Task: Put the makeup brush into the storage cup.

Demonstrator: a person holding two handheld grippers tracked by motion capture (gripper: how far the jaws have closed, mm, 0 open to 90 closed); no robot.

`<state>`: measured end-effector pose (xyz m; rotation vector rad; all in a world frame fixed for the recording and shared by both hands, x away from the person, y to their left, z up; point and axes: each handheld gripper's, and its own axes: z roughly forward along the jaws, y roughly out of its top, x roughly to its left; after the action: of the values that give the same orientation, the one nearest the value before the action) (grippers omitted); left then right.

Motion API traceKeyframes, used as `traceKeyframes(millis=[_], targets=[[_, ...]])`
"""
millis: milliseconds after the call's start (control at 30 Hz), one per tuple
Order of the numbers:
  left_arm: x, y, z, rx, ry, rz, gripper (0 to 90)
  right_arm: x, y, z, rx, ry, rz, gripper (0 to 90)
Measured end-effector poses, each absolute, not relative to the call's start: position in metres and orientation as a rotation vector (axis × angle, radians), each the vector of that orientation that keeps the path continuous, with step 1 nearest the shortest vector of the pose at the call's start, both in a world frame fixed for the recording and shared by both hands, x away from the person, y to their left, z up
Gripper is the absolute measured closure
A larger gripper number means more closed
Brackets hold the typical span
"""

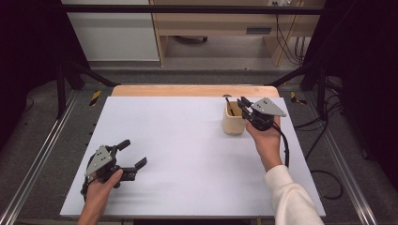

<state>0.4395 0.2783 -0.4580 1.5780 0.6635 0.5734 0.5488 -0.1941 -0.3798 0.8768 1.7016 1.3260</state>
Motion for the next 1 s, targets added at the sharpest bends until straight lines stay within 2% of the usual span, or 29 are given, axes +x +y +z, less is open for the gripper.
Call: traceKeyframes(millis=[300,500,567,833,1000], targets=[[0.4395,0.2784,-0.458,1.578,0.663,0.573,3.4,0.5476,-0.1934,-0.3796,0.901,1.696,1.352,73.9],[0.4394,0.2785,-0.4579,1.578,0.663,0.574,3.5,0.5459,-0.1918,-0.3806,0.918,1.699,1.364,65.8],[0.4395,0.2784,-0.4581,1.579,0.663,0.573,3.4,0.5453,-0.1915,-0.3812,0.928,1.699,1.366,59.4],[0.4393,0.2785,-0.458,1.582,0.663,0.574,3.4,0.5466,-0.1926,-0.3822,1.074,1.739,1.391,23.9],[0.4393,0.278,-0.4582,1.581,0.662,0.573,3.4,0.543,-0.1946,-0.3811,1.102,1.723,1.399,10.9]])
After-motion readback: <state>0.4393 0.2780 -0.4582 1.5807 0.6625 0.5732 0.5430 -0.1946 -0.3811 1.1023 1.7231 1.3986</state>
